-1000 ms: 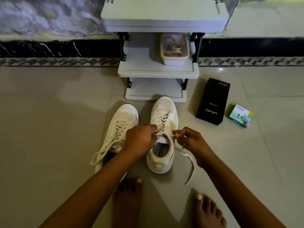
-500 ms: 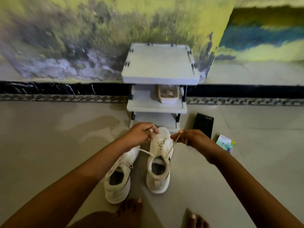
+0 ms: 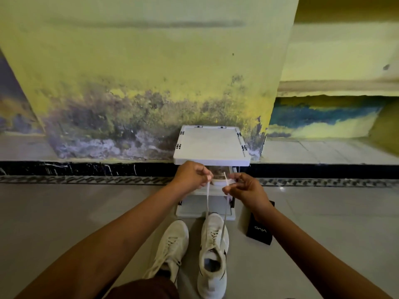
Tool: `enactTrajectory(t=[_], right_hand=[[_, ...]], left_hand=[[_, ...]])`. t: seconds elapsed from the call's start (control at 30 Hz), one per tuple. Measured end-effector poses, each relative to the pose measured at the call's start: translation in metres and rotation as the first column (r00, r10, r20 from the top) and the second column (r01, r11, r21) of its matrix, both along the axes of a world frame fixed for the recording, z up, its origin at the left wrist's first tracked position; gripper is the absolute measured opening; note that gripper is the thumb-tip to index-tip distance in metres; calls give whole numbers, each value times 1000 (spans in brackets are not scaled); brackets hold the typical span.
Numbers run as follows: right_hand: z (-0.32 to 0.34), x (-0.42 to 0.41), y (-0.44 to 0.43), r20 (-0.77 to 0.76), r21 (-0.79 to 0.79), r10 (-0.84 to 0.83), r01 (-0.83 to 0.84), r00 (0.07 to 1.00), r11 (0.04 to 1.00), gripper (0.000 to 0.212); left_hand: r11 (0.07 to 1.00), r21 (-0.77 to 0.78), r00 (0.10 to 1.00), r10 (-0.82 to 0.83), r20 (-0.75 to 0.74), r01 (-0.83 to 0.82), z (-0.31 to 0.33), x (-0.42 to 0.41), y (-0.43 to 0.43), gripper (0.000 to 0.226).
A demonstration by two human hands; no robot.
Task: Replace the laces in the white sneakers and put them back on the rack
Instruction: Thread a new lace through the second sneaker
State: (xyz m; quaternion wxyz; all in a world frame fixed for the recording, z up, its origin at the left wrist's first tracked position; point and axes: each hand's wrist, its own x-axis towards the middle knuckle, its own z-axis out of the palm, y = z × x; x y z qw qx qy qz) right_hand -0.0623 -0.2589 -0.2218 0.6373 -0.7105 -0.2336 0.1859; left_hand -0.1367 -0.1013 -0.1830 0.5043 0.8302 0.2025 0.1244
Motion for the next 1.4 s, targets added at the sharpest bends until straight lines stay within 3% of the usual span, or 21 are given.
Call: enactTrajectory(t=[0.23, 0.43, 0.87, 1.03, 1.27, 1.4], right_hand=[[3, -3, 9, 120, -13, -19, 21, 993, 1000, 15], [4, -1, 16, 255, -77, -49, 71, 966, 994, 24], [0, 5, 23, 244, -26, -30, 37, 969, 999, 23], [-12, 1, 22, 166, 11, -11, 9, 986, 1000, 21], [-63, -8, 16, -156, 4, -30, 31, 987, 1000, 17], [-81, -13, 17, -293, -11, -26, 24, 956, 1000, 12]], left_hand=[[997, 48, 997, 64, 52, -66, 4, 1, -12, 2], [997, -36, 994, 67, 89, -64, 5, 3, -15, 3], [980, -199, 992, 45, 117, -21, -3, 9, -12, 6], [971, -241, 999, 4, 44, 7, -28, 9, -8, 9], [897, -430, 995, 90, -43, -100, -92, 4, -11, 21], [853, -500, 989, 123, -84, -149, -117, -2, -17, 16]])
